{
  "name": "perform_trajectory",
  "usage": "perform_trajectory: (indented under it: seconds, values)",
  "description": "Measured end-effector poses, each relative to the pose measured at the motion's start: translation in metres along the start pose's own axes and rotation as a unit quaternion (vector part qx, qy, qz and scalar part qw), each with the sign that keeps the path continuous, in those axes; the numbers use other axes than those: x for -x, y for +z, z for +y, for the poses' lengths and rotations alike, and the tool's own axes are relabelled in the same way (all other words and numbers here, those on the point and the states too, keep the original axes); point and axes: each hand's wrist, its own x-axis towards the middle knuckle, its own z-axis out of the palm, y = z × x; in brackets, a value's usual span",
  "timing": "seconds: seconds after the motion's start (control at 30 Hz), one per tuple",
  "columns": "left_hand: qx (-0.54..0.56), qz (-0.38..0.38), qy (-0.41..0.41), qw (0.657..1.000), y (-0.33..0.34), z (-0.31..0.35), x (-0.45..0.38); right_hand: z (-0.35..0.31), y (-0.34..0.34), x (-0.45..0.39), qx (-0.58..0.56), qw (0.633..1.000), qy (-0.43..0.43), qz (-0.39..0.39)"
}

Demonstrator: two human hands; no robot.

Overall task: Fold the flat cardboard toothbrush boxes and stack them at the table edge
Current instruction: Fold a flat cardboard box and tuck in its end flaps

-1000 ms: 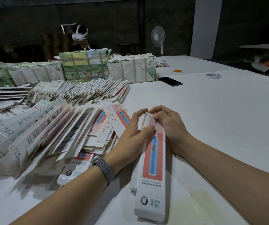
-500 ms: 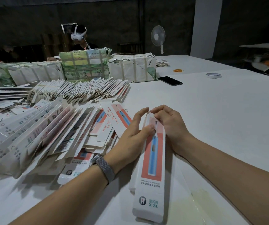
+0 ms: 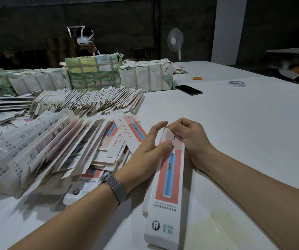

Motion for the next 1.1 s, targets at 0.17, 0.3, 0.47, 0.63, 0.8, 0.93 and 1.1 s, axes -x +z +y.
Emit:
perform_trajectory:
  seconds: [0.17,0.3,0.47,0.63,0.8,0.93,1.1]
  values:
    - [0.008,0.001,0.006,1.0,0.001,-0.0018,-0.0008,0.0013,0.0,-0.0015,-0.013,1.0,0.005,-0.006]
    - [0.01,-0.002,0.008,1.0,0.0002,-0.0035,-0.0012,0.0017,0.0003,-0.0031,-0.028,0.999,0.007,-0.014]
    - [0.02,-0.015,-0.002,1.0,-0.0012,-0.0008,0.0009,0.0008,-0.0018,-0.0036,-0.034,0.999,0.01,-0.028]
    - [0.025,-0.011,-0.003,1.0,-0.0015,0.001,0.0025,0.0005,-0.0042,-0.0033,-0.024,0.999,0.001,-0.044]
    - [0.029,0.007,0.003,1.0,-0.0015,0.0011,0.0009,-0.0016,-0.0028,0.0022,-0.02,0.999,-0.013,-0.048]
    - [0.039,0.037,0.006,0.999,0.0001,0.0007,-0.0011,-0.0011,0.0,0.0024,-0.021,0.998,-0.022,-0.046]
    - [0.083,0.08,0.004,0.993,-0.0008,0.0014,-0.0024,0.0055,-0.0025,-0.0001,-0.017,0.997,-0.024,-0.067]
